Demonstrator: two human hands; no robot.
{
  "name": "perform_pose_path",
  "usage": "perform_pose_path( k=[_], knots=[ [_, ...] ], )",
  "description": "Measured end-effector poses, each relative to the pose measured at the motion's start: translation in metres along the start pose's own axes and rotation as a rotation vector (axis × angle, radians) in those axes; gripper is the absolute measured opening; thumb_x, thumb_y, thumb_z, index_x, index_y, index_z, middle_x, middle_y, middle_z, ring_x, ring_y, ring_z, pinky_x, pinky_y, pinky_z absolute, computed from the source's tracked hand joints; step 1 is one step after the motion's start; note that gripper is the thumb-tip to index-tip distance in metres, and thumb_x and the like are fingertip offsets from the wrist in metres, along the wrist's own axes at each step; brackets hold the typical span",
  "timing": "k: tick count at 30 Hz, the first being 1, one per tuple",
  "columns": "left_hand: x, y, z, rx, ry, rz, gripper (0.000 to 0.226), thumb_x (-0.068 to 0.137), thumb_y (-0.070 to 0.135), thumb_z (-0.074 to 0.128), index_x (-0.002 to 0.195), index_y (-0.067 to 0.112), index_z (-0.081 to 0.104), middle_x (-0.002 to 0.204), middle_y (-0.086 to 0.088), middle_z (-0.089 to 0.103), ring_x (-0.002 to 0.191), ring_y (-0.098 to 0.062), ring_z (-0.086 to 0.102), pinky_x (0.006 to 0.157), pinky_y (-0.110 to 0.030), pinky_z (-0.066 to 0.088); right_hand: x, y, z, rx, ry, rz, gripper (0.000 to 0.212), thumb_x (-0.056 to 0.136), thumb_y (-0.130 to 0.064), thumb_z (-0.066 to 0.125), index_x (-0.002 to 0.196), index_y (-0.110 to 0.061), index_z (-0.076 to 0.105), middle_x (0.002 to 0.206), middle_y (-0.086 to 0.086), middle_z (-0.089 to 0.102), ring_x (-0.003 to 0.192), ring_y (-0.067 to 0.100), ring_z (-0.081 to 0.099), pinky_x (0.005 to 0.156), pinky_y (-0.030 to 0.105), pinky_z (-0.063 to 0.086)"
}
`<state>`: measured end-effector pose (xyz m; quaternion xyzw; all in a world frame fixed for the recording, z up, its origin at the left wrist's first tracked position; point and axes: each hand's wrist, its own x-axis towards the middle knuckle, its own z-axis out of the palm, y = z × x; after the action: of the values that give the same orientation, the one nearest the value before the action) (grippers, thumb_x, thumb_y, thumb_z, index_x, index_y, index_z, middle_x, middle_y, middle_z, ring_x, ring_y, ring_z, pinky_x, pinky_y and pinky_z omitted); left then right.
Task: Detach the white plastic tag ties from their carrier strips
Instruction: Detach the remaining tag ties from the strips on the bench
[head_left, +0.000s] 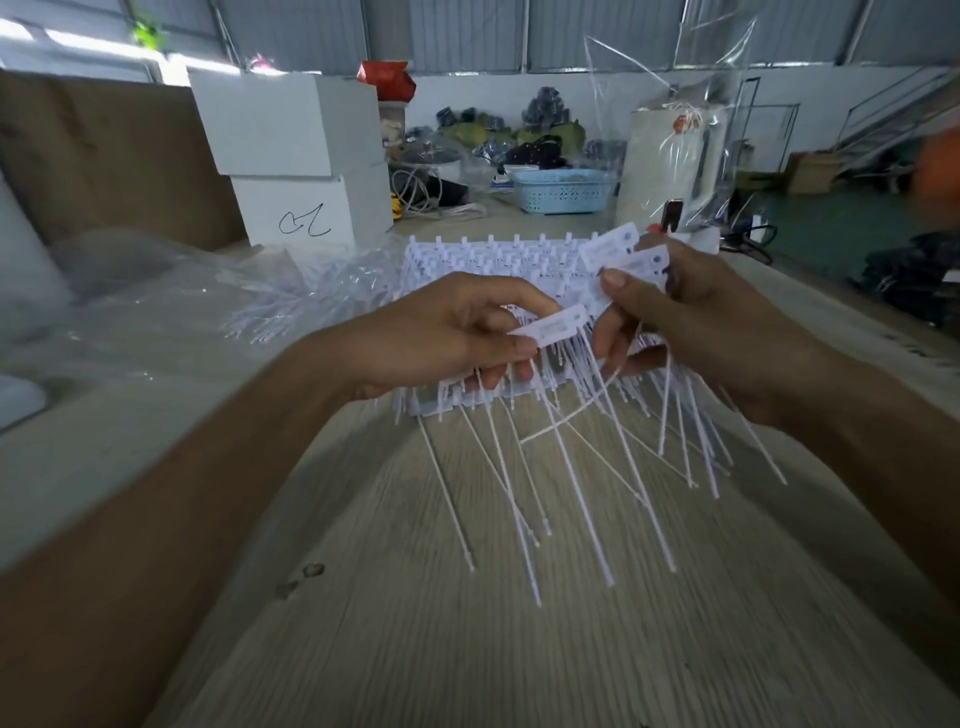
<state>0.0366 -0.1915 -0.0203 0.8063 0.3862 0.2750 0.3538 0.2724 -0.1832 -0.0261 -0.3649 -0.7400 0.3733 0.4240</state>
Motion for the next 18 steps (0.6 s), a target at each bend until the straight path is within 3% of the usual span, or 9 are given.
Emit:
perform_pose_path(
  k=[3,7,10,12,14,16,18],
  knots=[
    [0.003,-0.002,0.002,-0.020,0.051,-0.019,0.022,0.092,0.010,0.067,0.113,0.007,0.060,0.084,-0.007,0.075,0.063,-0.019,0.060,0.059,-0.034,0.048,-0.003,0.002,0.008,-0.033,-0.003,0.005,0.020,0.103,-0.031,0.052,0.095,-0.014,0.055,0.065,0.008,0.062,0.051,0.017,0.053,0.047,0.031,0.046],
    [0.004,-0.005,0.002,-0.002,0.111,0.003,0.022,0.082,0.020,0.076,0.097,0.007,0.067,0.085,-0.008,0.077,0.066,-0.023,0.067,0.063,-0.038,0.051,-0.005,0.005,0.022,0.059,-0.014,0.083,0.037,0.099,-0.050,0.052,0.090,-0.014,0.060,0.067,0.005,0.063,0.049,0.011,0.052,0.042,0.022,0.037],
    [0.006,-0.006,0.005,0.052,0.210,0.038,0.022,0.079,0.024,0.079,0.094,0.008,0.074,0.082,-0.011,0.077,0.076,-0.037,0.070,0.071,-0.050,0.056,-0.004,0.006,0.029,0.049,-0.070,0.052,0.033,0.096,-0.050,0.058,0.093,-0.018,0.062,0.069,0.008,0.069,0.046,0.012,0.050,0.039,0.023,0.037],
    [0.007,-0.007,0.006,0.056,0.270,0.044,0.023,0.078,0.024,0.082,0.093,0.008,0.075,0.082,-0.013,0.077,0.078,-0.043,0.069,0.068,-0.047,0.056,-0.002,0.006,0.027,0.026,-0.068,0.033,0.031,0.093,-0.046,0.063,0.099,-0.016,0.062,0.069,0.009,0.069,0.045,0.015,0.048,0.038,0.024,0.037],
    [0.009,-0.009,0.006,0.048,0.321,0.017,0.021,0.079,0.026,0.083,0.091,0.011,0.075,0.078,-0.010,0.077,0.067,-0.032,0.066,0.061,-0.033,0.049,-0.002,0.007,0.025,0.040,-0.074,0.013,0.026,0.093,-0.038,0.067,0.100,-0.013,0.061,0.070,0.010,0.068,0.045,0.014,0.047,0.038,0.024,0.037],
    [0.011,-0.009,0.007,0.054,0.345,-0.006,0.017,0.083,0.029,0.079,0.090,0.013,0.078,0.078,-0.006,0.077,0.068,-0.017,0.068,0.063,-0.025,0.049,-0.002,0.005,0.024,0.082,-0.060,-0.011,0.017,0.093,-0.027,0.069,0.101,-0.015,0.061,0.070,0.009,0.068,0.045,0.010,0.049,0.037,0.023,0.037],
    [0.012,-0.008,0.009,0.067,0.314,-0.030,0.023,0.090,0.033,0.070,0.093,0.013,0.080,0.083,-0.003,0.077,0.075,-0.019,0.071,0.072,-0.029,0.054,-0.003,0.003,0.024,0.138,-0.005,-0.036,0.014,0.094,-0.015,0.067,0.106,-0.013,0.061,0.067,0.003,0.069,0.045,0.004,0.053,0.037,0.019,0.037]
  ],
)
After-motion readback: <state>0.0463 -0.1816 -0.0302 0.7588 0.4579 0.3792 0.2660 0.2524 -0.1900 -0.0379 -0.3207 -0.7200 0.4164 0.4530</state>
